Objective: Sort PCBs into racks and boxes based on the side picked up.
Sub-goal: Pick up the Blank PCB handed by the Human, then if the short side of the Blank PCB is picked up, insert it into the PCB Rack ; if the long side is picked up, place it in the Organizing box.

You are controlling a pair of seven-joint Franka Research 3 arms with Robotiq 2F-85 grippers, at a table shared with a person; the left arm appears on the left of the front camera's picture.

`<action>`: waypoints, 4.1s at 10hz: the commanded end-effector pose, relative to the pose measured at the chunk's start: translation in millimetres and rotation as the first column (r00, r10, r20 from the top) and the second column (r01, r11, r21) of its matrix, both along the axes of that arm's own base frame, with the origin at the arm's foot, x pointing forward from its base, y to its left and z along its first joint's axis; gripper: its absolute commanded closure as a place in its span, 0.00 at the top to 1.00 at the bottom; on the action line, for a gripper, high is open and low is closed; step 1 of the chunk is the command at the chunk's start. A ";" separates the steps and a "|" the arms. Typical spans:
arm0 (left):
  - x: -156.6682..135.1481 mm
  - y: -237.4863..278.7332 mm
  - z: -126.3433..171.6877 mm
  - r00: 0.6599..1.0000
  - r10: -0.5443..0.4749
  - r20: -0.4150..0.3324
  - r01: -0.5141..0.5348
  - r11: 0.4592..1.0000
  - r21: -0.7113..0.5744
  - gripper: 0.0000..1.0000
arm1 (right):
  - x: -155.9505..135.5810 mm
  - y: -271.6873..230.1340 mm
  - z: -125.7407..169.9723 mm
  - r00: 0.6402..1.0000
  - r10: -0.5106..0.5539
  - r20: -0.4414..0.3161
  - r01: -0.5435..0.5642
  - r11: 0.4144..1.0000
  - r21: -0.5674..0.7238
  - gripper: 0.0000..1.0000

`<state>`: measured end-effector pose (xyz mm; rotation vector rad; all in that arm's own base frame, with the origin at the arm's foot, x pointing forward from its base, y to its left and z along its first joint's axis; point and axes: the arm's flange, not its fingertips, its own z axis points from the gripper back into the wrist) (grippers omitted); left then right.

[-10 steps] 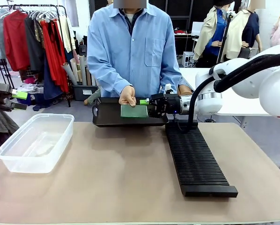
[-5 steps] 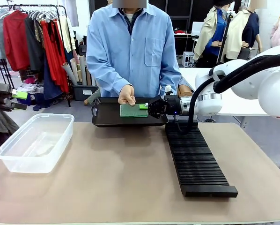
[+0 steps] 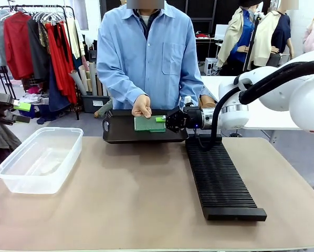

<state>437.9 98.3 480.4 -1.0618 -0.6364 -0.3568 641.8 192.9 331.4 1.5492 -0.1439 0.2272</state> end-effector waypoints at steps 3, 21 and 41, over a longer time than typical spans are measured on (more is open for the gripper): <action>-0.7 0.8 0.9 1.000 0.000 0.004 0.000 1.000 -0.006 1.00 | 0.5 -0.5 -0.4 1.000 -0.008 0.000 0.008 1.000 0.002 0.00; -0.7 0.8 0.9 1.000 0.000 0.004 0.000 1.000 -0.006 1.00 | 0.5 -0.5 -0.4 1.000 -0.008 0.000 0.008 1.000 0.002 0.00; -0.7 0.8 0.9 1.000 0.000 0.004 0.000 1.000 -0.006 1.00 | -131.0 -245.5 2.3 0.767 -0.016 0.641 0.094 0.992 -0.087 0.00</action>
